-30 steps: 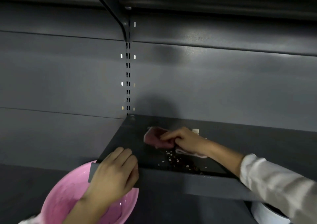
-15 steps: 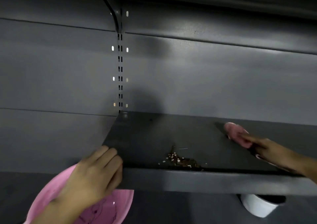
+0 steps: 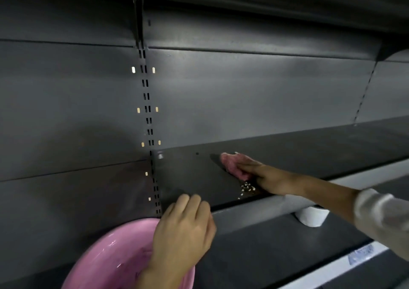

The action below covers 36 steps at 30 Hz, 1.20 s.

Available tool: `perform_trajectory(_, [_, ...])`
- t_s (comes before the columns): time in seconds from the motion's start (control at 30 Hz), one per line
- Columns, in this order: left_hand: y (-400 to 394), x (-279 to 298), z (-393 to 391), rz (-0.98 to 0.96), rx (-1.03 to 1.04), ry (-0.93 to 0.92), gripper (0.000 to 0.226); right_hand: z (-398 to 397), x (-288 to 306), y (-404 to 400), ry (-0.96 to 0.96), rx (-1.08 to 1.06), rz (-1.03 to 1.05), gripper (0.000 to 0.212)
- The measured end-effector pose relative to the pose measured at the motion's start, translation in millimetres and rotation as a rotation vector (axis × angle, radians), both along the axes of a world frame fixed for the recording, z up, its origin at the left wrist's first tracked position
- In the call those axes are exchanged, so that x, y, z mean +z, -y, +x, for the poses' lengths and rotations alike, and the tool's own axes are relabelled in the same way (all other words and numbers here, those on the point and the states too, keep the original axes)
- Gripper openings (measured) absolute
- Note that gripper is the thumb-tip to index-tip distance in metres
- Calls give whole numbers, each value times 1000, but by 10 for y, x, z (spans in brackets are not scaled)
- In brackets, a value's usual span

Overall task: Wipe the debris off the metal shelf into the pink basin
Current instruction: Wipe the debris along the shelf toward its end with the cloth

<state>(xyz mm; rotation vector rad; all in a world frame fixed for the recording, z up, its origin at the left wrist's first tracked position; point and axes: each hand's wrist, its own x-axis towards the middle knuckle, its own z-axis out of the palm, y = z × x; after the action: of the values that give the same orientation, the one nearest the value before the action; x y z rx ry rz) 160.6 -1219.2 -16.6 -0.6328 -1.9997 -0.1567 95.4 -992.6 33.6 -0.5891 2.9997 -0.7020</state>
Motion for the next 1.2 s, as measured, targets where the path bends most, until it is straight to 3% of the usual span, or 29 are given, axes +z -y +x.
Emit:
perform_trajectory(0.27, [9, 6, 22, 9, -11, 26, 20, 42, -1, 601, 65, 56, -160, 58])
perform_trajectory(0.37, [29, 18, 24, -13, -14, 44, 20, 7, 126, 503, 63, 91, -322, 53])
perform_trajectory(0.47, [37, 31, 32, -26, -20, 51, 20, -214, 243, 142, 6, -20, -405, 59])
perform_trajectory(0.53, [35, 35, 32, -24, -17, 52, 19, -395, 220, -126, -13, -129, -440, 52])
perform_trajectory(0.67, [22, 43, 24, -17, -22, 51, 17, -717, 40, -279, -10, -206, -300, 45])
perform_trajectory(0.77, [2, 43, 24, 1, -29, 43, 18, -900, 37, 49, -12, -160, -267, 23])
perform_trajectory(0.97, [-10, 25, 22, -1, 14, 18, 17, -975, 26, 684, 86, 159, -160, 52])
perform_trajectory(1.2, [13, 3, 25, -28, 22, 15, 16, -373, 28, 643, 164, 158, -230, 46])
